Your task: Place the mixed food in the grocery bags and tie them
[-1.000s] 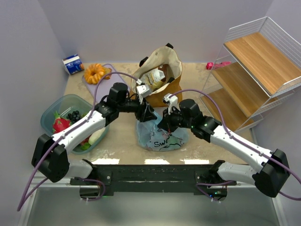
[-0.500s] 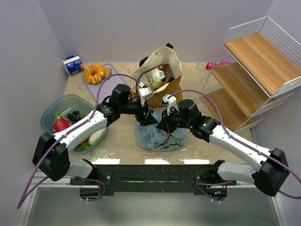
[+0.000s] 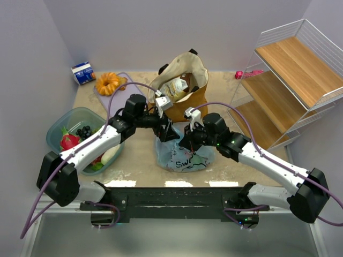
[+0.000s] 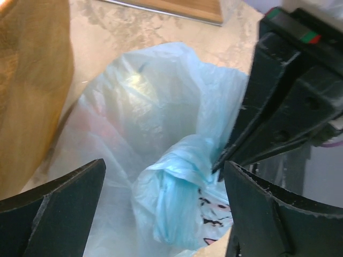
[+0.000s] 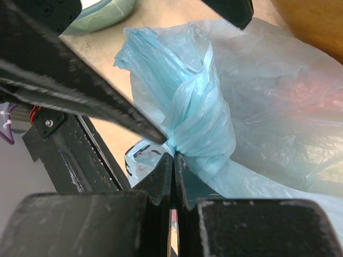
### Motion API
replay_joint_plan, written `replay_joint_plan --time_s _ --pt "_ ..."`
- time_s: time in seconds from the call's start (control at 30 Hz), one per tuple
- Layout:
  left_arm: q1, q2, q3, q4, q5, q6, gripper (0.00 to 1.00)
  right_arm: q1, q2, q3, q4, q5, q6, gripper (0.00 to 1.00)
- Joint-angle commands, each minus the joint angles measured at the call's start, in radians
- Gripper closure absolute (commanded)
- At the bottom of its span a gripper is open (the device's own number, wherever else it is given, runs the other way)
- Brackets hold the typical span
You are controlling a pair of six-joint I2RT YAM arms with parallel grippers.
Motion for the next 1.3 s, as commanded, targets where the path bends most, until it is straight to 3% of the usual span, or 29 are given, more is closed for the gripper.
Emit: replay_joint_plan --time_s 0.0,0.3,0.4,0.67,0.7,0.73,0.77,1.0,1.17,1.27 --pt "0.008 0.011 0.009 0.064 0.163 -0.048 0.03 0.007 -0.002 0.006 0.024 -0.011 -0.018 1.0" --pt "0.003 0.072 0.014 0.019 0.206 -0.041 0.11 0.009 0.004 0.01 0.021 -0.012 -0.025 1.0" --pt "0.004 0.086 0.012 0.022 0.214 -0.042 0.21 0.01 0.0 0.01 0.018 -0.012 -0.027 1.0" --pt "0.001 0.083 -0.061 0.211 0.29 -0.153 0.75 0.013 -0.003 0.017 -0.011 -0.009 -0.041 0.96" --pt "0.001 0.078 -0.073 0.235 0.3 -0.166 0.81 0.012 -0.006 0.02 -0.022 -0.009 -0.038 0.94" --pt "0.003 0.066 -0.086 0.278 0.304 -0.191 0.94 0.013 -0.012 0.023 -0.039 -0.009 -0.036 0.91" --pt "0.003 0.057 -0.103 0.289 0.303 -0.197 1.0 0.013 -0.034 0.029 -0.045 -0.011 -0.033 0.77" --pt "0.035 -0.023 -0.159 0.41 0.318 -0.284 1.0 0.013 -0.198 0.121 -0.197 0.056 0.007 0.29" --pt "0.064 -0.061 -0.205 0.576 0.357 -0.377 1.0 0.012 -0.2 0.216 -0.344 0.155 0.152 0.27" --pt "0.064 -0.086 -0.231 0.614 0.351 -0.395 1.0 0.013 -0.216 0.205 -0.32 0.14 0.348 0.24"
